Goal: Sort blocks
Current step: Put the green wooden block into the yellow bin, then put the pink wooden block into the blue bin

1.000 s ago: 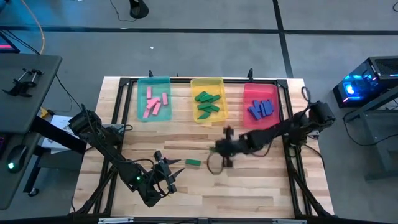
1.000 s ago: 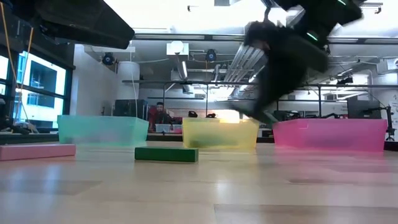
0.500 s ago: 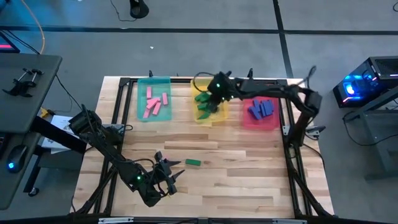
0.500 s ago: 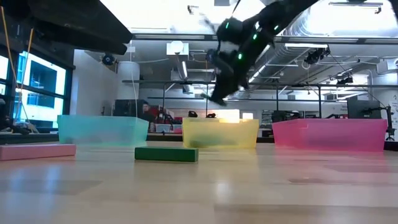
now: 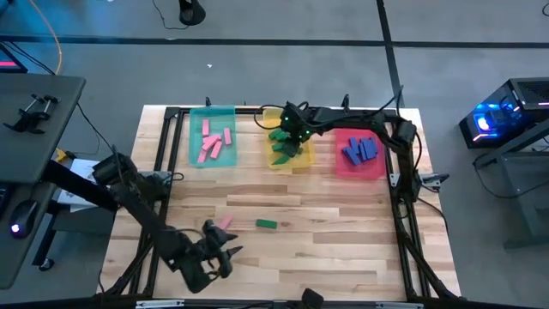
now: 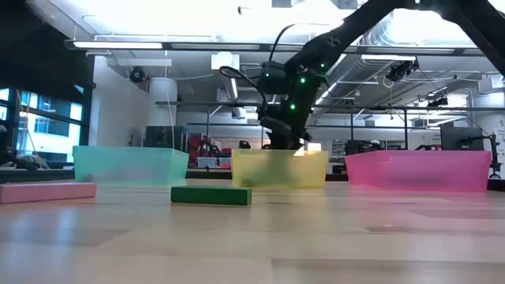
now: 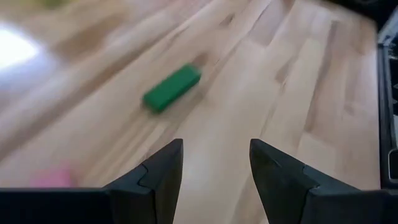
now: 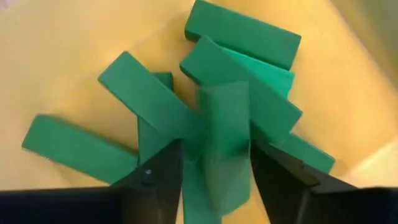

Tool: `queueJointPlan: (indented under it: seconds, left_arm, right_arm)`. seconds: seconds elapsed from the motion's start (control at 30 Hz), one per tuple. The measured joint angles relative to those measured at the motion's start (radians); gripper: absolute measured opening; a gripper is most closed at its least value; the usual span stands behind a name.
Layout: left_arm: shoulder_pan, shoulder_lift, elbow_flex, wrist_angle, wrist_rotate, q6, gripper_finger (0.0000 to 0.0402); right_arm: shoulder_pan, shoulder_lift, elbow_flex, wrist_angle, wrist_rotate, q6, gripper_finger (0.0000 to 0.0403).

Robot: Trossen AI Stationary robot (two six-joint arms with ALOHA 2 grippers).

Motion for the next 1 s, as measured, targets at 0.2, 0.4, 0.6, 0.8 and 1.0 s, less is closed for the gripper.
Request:
queueJointPlan:
  seconds: [0.2,0.4,0.6,0.8,1.0]
  left_arm:
    - [-0.098,0.000,0.000,-0.267,-0.007,-0.395,0.0172]
    - [-0.100,0.047,0.000,-0.364,-0.139,-0.470,0.0172]
    - [-0.017,0.169,0.000,-0.434,0.069,-0.578,0.0172]
    - [0.025,0.243,0.002,-0.500,0.035,-0.772,0.0172]
    - [0.042,0.246,0.002,-0.530,0.051,-0.803,0.0172]
  right_arm:
    - [0.009,-0.073,0.013,0.039,0.012,-0.037,0.0187]
    - [0.121,-0.193,0.011,0.074,0.066,-0.091,0.0189]
    - [0.329,-0.321,-0.010,0.078,0.198,-0.155,0.0189]
    - [0.537,-0.469,-0.121,0.081,0.306,-0.115,0.0190]
    - [0.725,-0.594,-0.318,0.101,0.328,0.051,0.0190]
